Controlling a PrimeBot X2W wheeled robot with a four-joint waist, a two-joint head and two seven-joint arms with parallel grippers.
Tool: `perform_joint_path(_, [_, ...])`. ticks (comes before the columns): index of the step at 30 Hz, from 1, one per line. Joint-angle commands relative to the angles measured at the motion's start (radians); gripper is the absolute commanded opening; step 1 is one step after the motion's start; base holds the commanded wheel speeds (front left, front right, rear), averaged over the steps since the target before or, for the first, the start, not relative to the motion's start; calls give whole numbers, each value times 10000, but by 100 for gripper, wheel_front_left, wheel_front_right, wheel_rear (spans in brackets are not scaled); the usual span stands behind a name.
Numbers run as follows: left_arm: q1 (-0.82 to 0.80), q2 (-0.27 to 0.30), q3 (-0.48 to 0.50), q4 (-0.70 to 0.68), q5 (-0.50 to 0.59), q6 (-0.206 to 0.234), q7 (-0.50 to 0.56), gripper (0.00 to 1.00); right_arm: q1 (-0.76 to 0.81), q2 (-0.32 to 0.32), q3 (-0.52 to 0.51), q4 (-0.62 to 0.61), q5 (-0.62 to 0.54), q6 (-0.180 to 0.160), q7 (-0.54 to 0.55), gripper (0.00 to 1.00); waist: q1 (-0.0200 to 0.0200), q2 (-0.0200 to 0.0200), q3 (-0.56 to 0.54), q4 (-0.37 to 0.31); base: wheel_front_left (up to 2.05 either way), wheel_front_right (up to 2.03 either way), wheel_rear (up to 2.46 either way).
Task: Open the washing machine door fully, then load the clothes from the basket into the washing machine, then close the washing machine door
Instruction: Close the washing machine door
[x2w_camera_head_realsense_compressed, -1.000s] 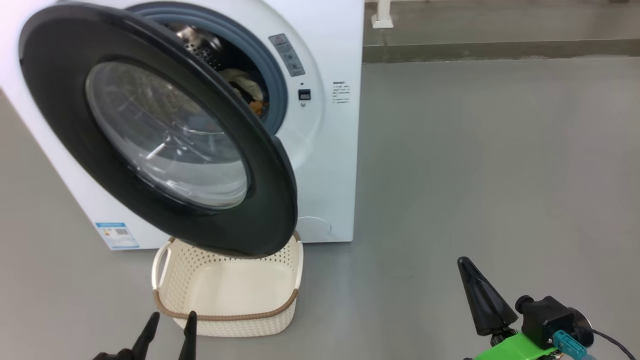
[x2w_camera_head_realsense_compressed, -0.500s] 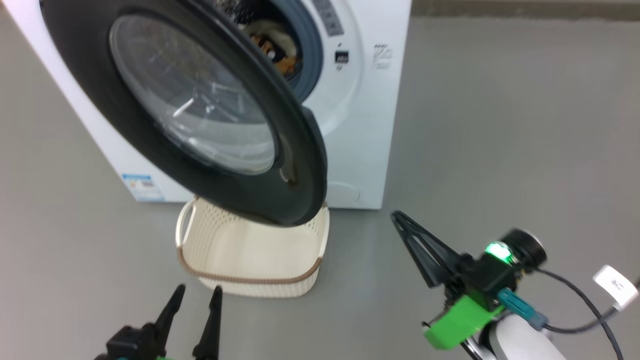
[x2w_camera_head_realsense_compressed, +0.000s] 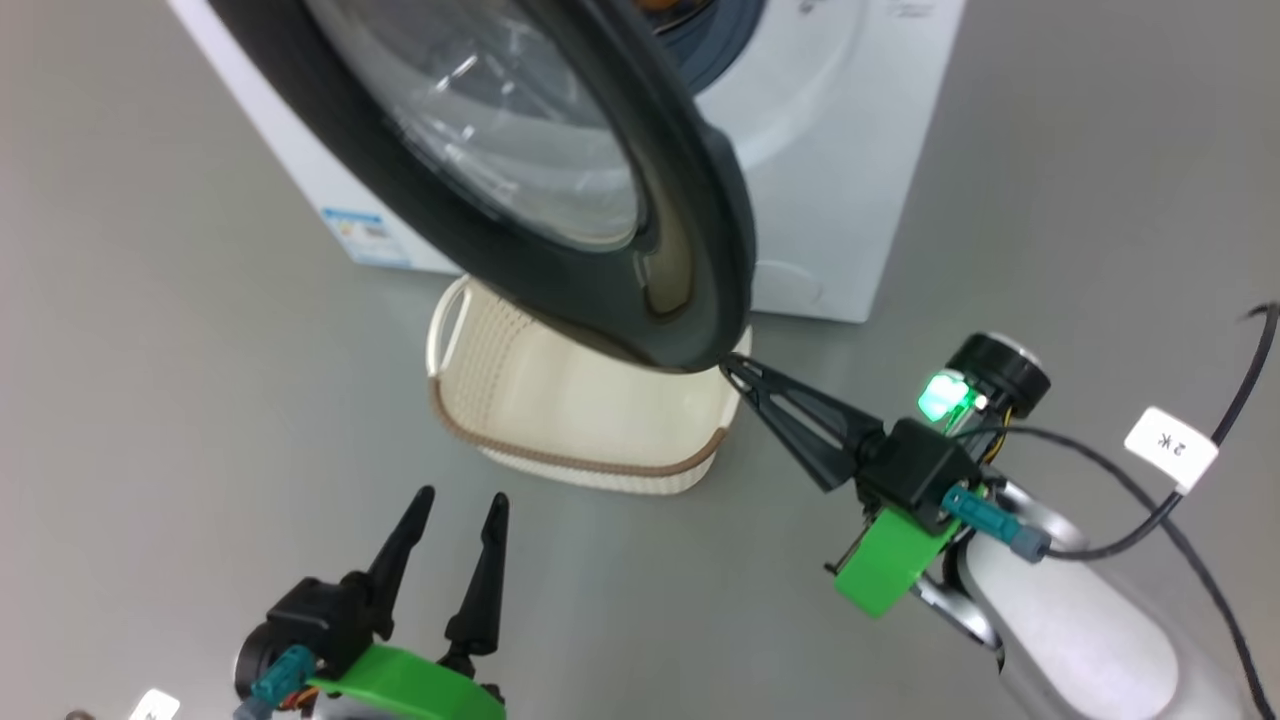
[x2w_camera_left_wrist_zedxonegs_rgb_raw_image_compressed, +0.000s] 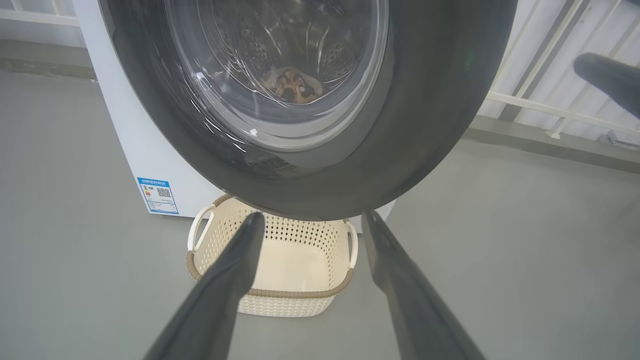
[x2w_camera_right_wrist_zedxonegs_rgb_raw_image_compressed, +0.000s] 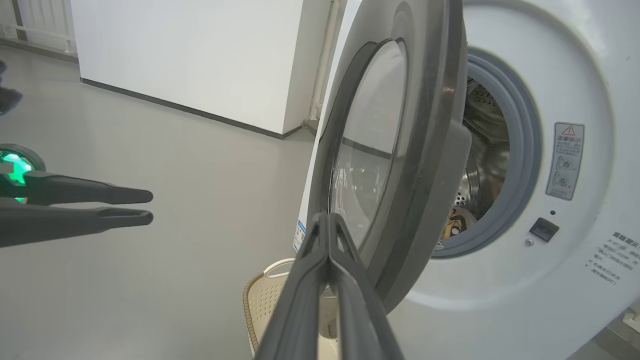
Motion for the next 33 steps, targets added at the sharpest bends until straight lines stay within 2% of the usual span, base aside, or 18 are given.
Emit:
perform_joint_path(1, [-378,59,248,-207,19,-27,-91,100,-248,2,197,-129,224,16,-48,0,0,0,721,689,0,0,0])
perform_joint_path(17, [-828,-92,-134,-255,-215,-27,-91,100,-1456,-289,110,617,504,16,-48,0,0,0,1671,1321,0,0,0])
perform_joint_path(33, [-1366,-96,-198,-534,-640,-27,-91,100,-2458,-480,-1442,948,189,16,-48,0,0,0,2852,1634,0,0,0])
